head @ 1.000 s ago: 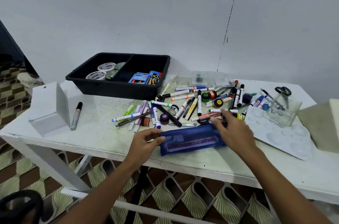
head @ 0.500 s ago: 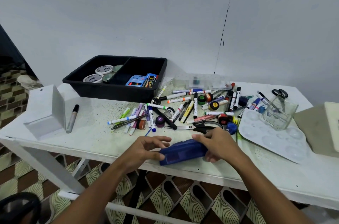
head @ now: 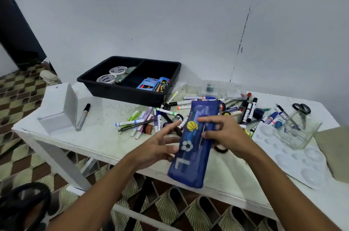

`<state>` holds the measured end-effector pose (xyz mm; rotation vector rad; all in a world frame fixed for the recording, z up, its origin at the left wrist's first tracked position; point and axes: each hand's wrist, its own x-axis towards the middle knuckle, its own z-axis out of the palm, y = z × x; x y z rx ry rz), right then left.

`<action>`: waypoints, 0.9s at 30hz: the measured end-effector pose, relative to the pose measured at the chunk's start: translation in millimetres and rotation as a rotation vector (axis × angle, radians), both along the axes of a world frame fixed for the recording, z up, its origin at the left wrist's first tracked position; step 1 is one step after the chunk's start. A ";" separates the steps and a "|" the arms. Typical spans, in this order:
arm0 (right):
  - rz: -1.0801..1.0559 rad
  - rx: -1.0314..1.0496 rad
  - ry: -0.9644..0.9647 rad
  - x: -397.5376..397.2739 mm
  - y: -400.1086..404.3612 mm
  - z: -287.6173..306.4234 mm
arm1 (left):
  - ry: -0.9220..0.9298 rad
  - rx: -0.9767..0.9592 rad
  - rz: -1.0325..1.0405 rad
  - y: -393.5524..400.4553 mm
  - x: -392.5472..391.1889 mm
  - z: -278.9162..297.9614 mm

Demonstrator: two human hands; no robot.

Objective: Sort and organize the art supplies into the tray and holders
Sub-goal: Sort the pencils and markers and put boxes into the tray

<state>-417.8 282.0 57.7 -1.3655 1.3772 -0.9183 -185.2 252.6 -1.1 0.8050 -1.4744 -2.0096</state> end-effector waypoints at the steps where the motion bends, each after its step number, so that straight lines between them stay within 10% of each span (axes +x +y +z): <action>1: 0.021 -0.018 -0.040 1.8 -6.1 2.8 | -0.001 -0.013 0.024 -2.7 -1.0 3.9; 14: -0.026 -0.126 -0.337 80.5 -143.3 18.7 | 0.082 -0.103 0.287 -109.7 35.7 51.0; 27: -0.234 -0.226 -0.099 117.2 -294.5 7.3 | -0.083 -0.119 0.278 -299.7 72.9 62.7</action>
